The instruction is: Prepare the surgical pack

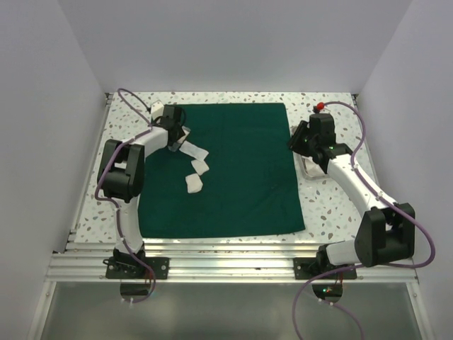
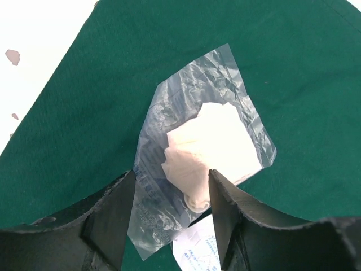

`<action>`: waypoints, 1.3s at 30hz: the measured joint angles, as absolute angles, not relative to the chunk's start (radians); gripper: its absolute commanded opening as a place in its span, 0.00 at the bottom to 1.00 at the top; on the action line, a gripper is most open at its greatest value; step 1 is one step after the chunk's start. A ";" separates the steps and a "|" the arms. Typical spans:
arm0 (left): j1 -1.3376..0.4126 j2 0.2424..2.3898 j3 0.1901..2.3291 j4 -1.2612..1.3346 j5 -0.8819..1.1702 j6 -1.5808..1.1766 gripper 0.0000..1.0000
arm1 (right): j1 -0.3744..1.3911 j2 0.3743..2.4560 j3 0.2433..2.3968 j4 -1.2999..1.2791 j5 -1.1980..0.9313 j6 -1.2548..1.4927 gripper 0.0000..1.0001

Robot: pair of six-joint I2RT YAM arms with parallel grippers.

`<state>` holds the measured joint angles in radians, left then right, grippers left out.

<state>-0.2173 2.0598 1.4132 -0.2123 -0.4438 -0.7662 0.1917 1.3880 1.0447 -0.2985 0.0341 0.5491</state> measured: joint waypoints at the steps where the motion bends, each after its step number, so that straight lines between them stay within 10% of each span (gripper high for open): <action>1: -0.217 2.060 1.415 -0.217 -0.444 -0.768 0.52 | 0.192 1.388 1.045 -0.299 0.034 0.550 0.36; 6: -0.217 2.063 1.418 -0.235 -0.443 -0.772 0.49 | 0.192 1.388 1.045 -0.299 0.034 0.550 0.36; 17: -0.217 2.063 1.420 -0.290 -0.445 -0.774 0.75 | 0.194 1.358 1.045 -0.299 0.035 0.550 0.36; 37: -0.225 2.080 1.442 -0.366 -0.454 -0.818 0.40 | 0.196 1.316 1.045 -0.303 0.035 0.553 0.36; 39: -0.226 2.080 1.442 -0.366 -0.455 -0.819 0.25 | 0.196 1.314 1.045 -0.304 0.035 0.553 0.36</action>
